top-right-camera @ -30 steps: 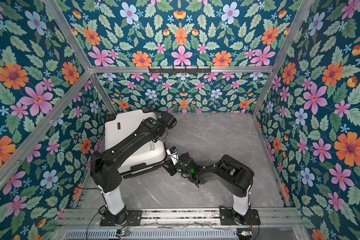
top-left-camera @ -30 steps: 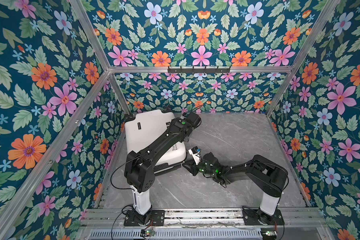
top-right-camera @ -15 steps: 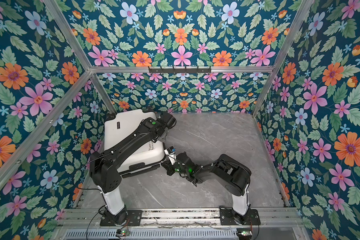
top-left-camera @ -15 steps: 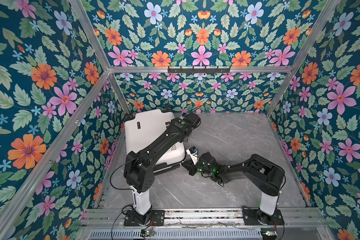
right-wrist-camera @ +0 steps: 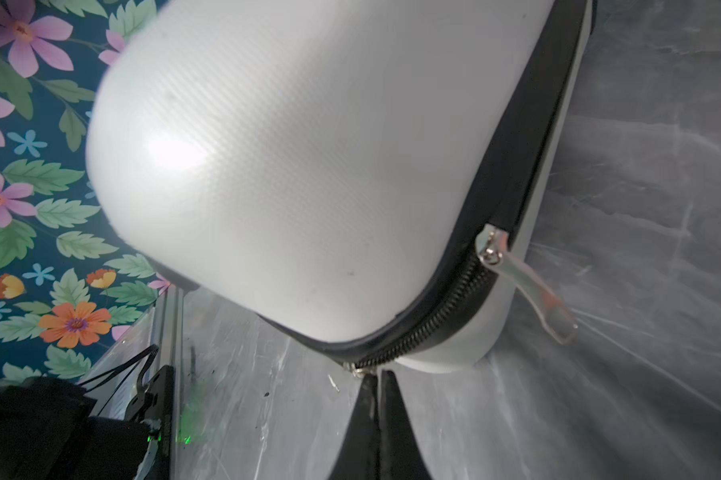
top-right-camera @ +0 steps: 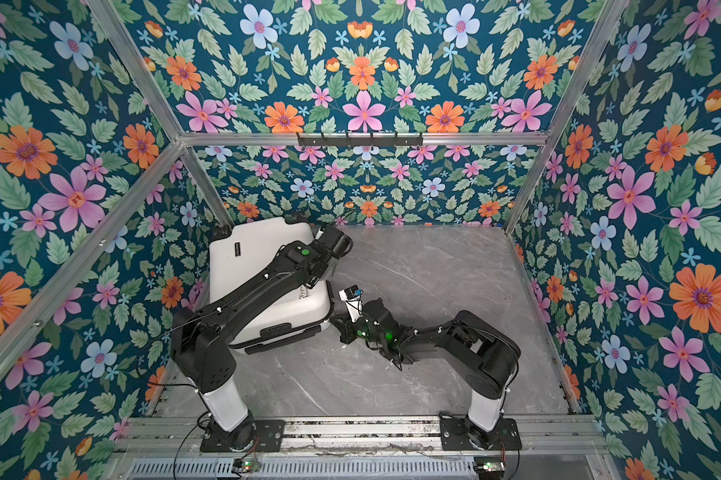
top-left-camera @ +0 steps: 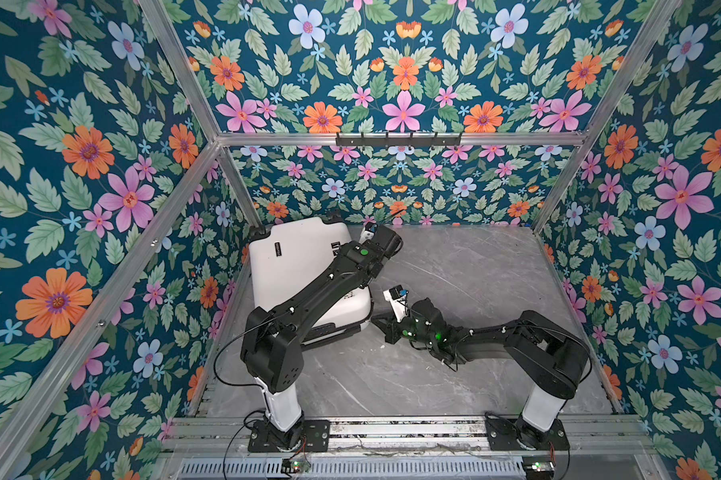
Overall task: Pack the luggage
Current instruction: 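Keep pressing the lid with left gripper while right tugs the zipper pull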
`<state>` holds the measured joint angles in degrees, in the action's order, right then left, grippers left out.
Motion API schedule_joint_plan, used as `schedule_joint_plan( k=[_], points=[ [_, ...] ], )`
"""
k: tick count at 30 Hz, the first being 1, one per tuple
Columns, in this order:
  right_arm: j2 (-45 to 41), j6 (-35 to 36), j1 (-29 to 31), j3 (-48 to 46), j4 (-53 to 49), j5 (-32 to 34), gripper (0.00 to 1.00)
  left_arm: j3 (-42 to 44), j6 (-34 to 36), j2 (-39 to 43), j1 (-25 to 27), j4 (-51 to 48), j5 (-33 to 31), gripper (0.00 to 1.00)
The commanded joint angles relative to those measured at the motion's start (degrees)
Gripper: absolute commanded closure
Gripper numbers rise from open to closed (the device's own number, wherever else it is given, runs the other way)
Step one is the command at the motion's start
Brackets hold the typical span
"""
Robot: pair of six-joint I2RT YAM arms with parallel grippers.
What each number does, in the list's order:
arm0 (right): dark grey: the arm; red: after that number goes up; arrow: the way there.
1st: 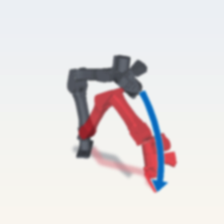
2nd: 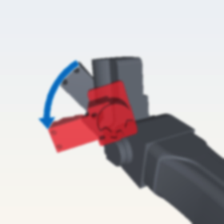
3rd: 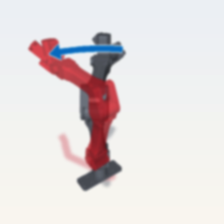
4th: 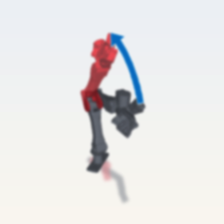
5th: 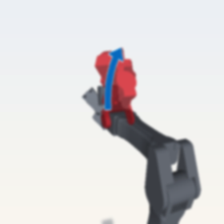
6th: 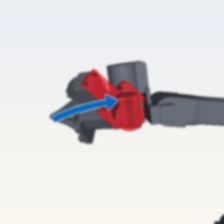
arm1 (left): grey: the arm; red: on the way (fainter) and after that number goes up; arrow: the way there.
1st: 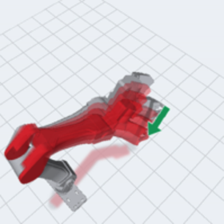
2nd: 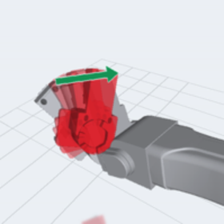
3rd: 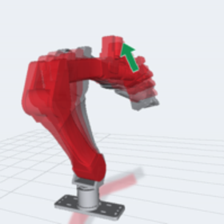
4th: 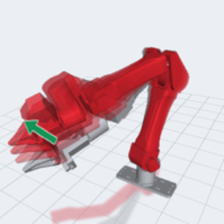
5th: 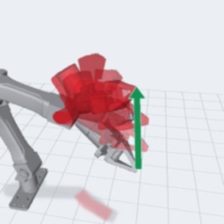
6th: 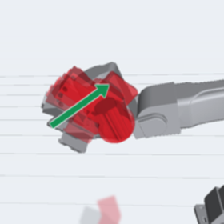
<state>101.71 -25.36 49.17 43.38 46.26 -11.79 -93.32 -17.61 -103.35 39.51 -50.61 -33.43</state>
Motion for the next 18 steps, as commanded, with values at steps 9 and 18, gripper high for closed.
schedule_joint_plan(
  k=[9,18],
  points=[
    [1.17,0.49,-0.99,0.13,1.41,5.23,1.00,0.88,-1.52,-2.88,-0.57,-22.97,19.16,0.49],
    [3.99,-0.21,-0.63,0.31,4.28,-2.59,0.91,-12.78,-2.65,-5.35,-1.69,-22.95,21.05,0.33]
  ],
)
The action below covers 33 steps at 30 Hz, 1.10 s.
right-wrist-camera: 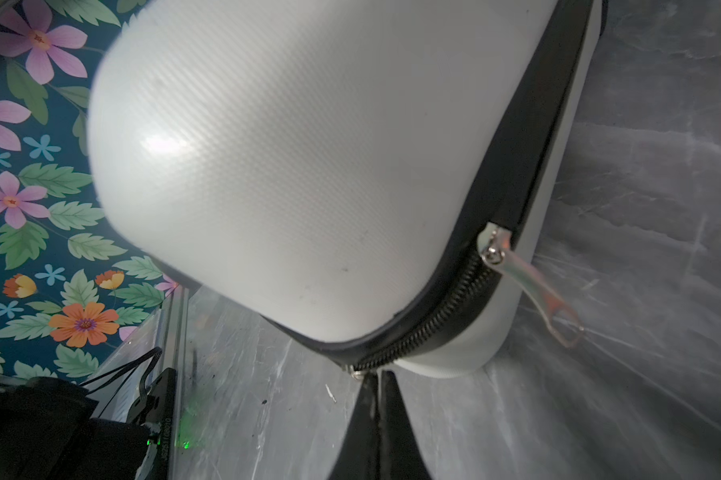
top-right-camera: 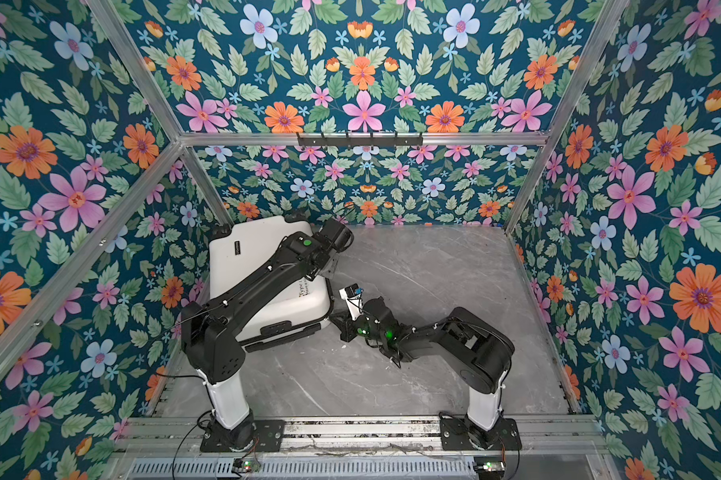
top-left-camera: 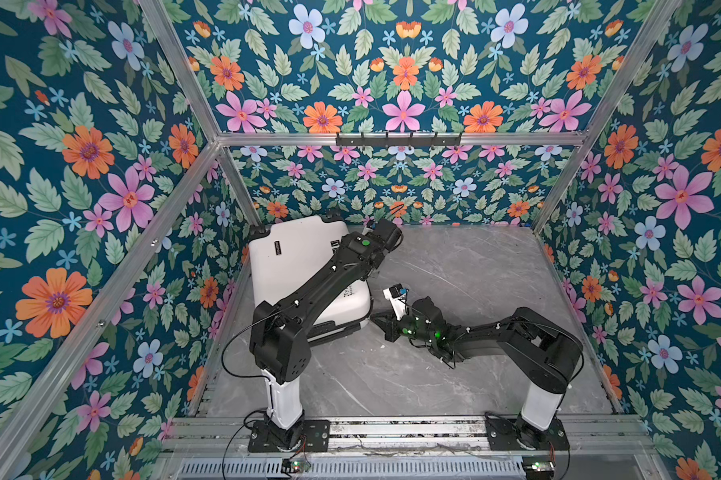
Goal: Pack the luggage
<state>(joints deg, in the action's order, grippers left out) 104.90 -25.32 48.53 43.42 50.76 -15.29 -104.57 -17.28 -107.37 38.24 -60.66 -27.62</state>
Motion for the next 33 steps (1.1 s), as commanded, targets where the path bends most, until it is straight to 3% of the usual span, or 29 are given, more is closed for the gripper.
schedule_joint_plan(
  k=[1,9,16,24,33],
  points=[
    [1.08,-0.42,0.17,0.25,0.17,1.22,0.84,-2.84,-3.24,-1.43,-0.65,-12.82,15.66,0.32],
    [2.68,-0.87,0.51,1.58,1.29,1.15,0.68,-8.17,-5.89,1.38,-2.94,-10.17,18.96,0.26],
    [3.36,-0.62,1.29,1.31,3.58,-1.01,0.65,-8.42,-7.75,6.11,-5.90,-7.58,19.34,0.18],
    [2.88,-0.66,2.08,0.86,4.63,-1.83,0.63,-2.18,-10.09,13.69,-10.64,-3.73,20.48,0.16],
    [3.57,-0.51,2.54,1.55,3.08,-2.07,0.53,5.32,-12.51,20.92,-14.36,-0.68,22.34,0.15]
  ],
)
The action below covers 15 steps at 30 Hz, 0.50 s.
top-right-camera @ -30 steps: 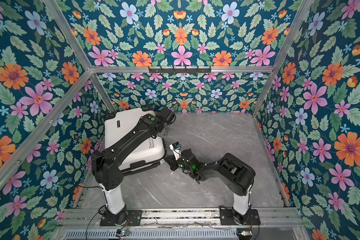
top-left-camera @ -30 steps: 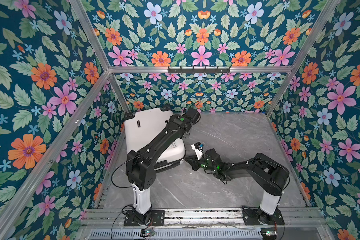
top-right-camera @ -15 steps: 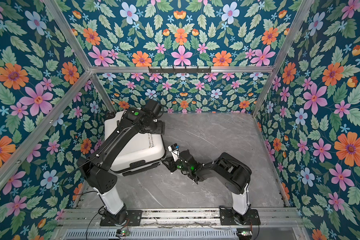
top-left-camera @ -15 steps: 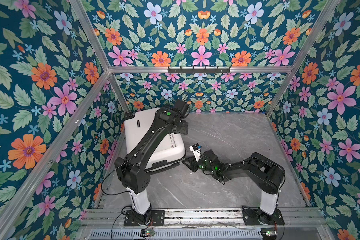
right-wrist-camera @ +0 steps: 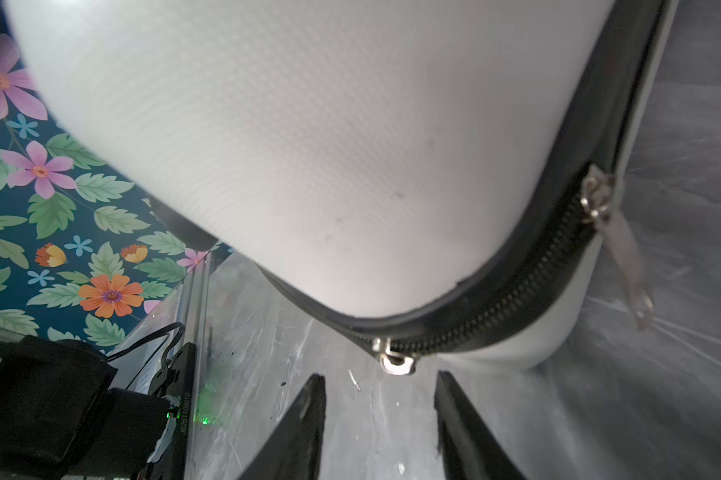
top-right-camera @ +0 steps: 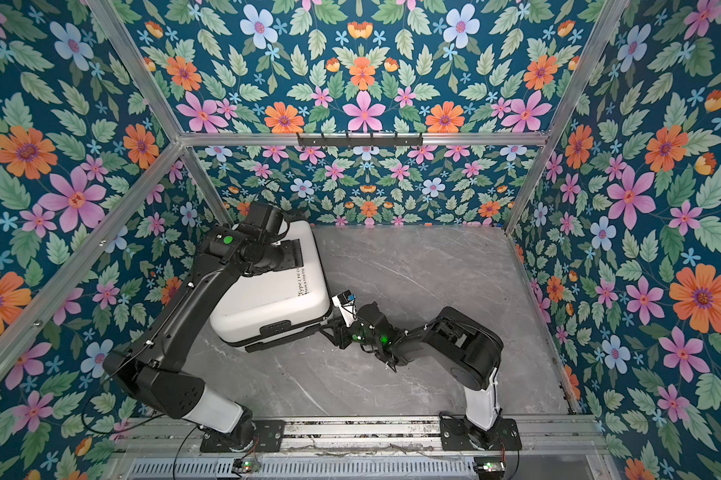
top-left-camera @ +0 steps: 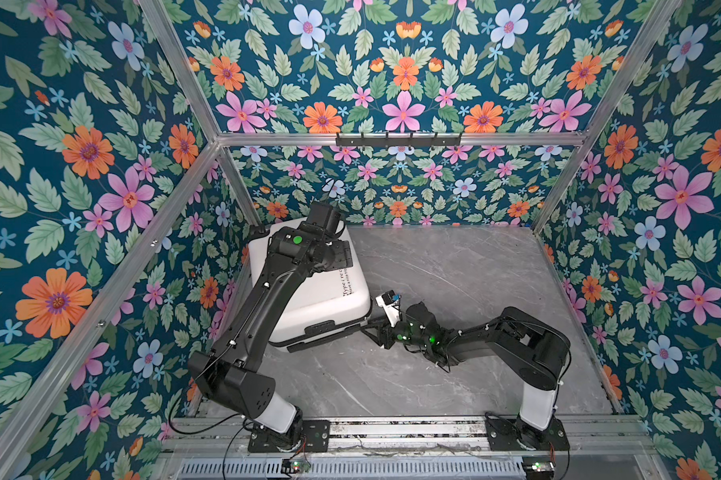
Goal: Pack the luggage
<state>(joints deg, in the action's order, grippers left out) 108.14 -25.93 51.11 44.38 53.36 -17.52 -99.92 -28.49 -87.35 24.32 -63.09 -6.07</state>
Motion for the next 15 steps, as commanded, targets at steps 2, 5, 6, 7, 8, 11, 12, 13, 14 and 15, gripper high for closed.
schedule_joint_plan(
  k=[2,5,6,7,8,11,12,13,14,15],
  points=[
    [0.82,-0.07,0.04,1.42,-0.16,0.85,0.51,1.17,-1.48,1.37,-0.58,1.82,0.68,0.15],
    [1.76,-0.94,0.04,2.99,-0.45,2.25,0.48,2.07,-1.73,1.70,-0.57,2.00,0.98,0.15],
    [2.09,-1.36,0.08,3.69,-0.86,2.83,0.48,2.47,-1.81,1.79,-0.54,2.09,1.05,0.15],
    [2.25,-1.65,0.08,4.56,-1.81,3.33,0.49,2.78,-1.80,1.91,-0.58,2.33,1.23,0.15],
    [2.43,-1.74,0.13,5.13,-2.20,3.68,0.50,3.20,-1.91,2.05,-0.56,2.58,1.31,0.15],
    [2.98,-2.23,0.20,5.55,-1.33,4.86,0.55,3.80,-2.09,2.16,-0.59,3.14,1.60,0.15],
    [3.04,-2.51,0.21,5.41,-0.44,4.95,0.57,3.97,-2.08,2.17,-0.54,3.15,1.67,0.15],
    [3.13,-2.85,0.17,5.31,0.80,4.57,0.59,4.21,-2.03,2.23,-0.59,3.15,1.68,0.15],
    [3.16,-3.26,0.14,5.15,2.13,3.99,0.60,4.43,-2.08,2.27,-0.58,3.23,1.80,0.15],
    [3.21,-3.78,0.13,5.10,3.57,3.35,0.61,4.72,-2.00,2.27,-0.59,3.32,1.85,0.15]
  ],
)
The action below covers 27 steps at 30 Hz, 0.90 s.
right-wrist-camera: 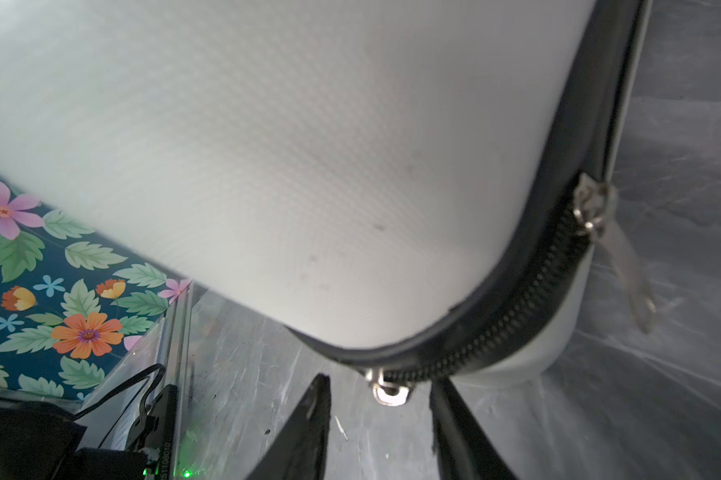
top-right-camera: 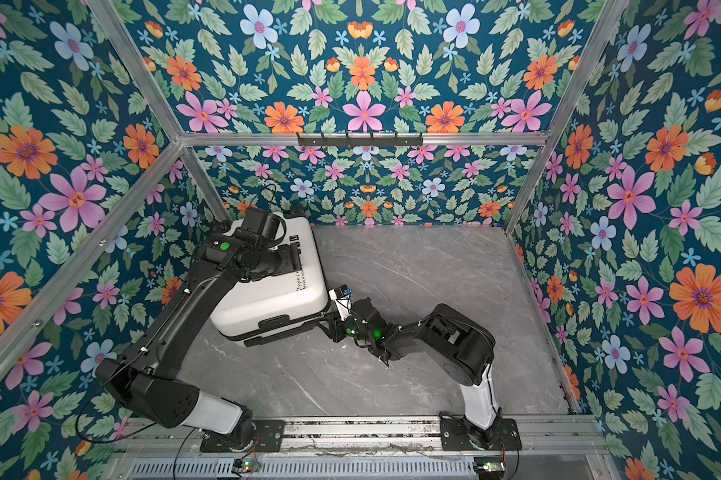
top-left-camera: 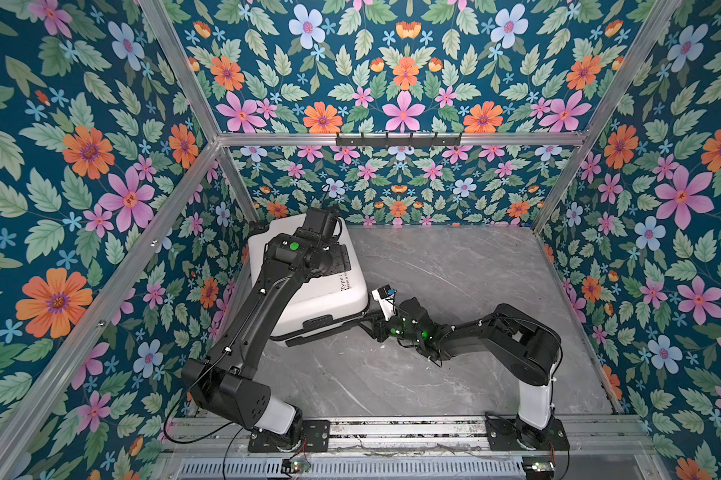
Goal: Pack the luggage
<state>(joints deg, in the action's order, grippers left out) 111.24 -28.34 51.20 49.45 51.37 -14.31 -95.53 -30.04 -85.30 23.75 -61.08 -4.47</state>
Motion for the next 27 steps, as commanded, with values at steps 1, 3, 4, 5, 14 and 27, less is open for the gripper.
schedule_joint_plan(
  k=[1,3,4,5,14,27],
  points=[
    [0.19,-2.07,0.11,0.06,6.33,-0.42,0.62,0.58,-0.46,0.30,-0.01,1.38,0.25,0.15],
    [0.48,-2.89,0.13,0.27,8.26,-1.63,0.66,0.95,-0.37,0.33,-0.01,1.49,0.21,0.15],
    [0.60,-3.12,0.13,0.59,8.35,-2.33,0.68,1.04,-0.28,0.31,0.02,1.57,0.20,0.15],
    [0.64,-3.21,0.20,0.76,8.31,-2.85,0.70,1.14,-0.28,0.31,-0.02,1.59,0.27,0.15],
    [0.68,-4.85,0.61,-0.02,12.20,-5.62,0.74,2.62,-0.01,0.83,0.03,1.75,0.08,0.15],
    [0.56,-4.36,0.57,1.37,4.26,-1.12,0.88,4.56,-0.19,1.87,-0.07,2.28,0.34,0.15]
  ],
)
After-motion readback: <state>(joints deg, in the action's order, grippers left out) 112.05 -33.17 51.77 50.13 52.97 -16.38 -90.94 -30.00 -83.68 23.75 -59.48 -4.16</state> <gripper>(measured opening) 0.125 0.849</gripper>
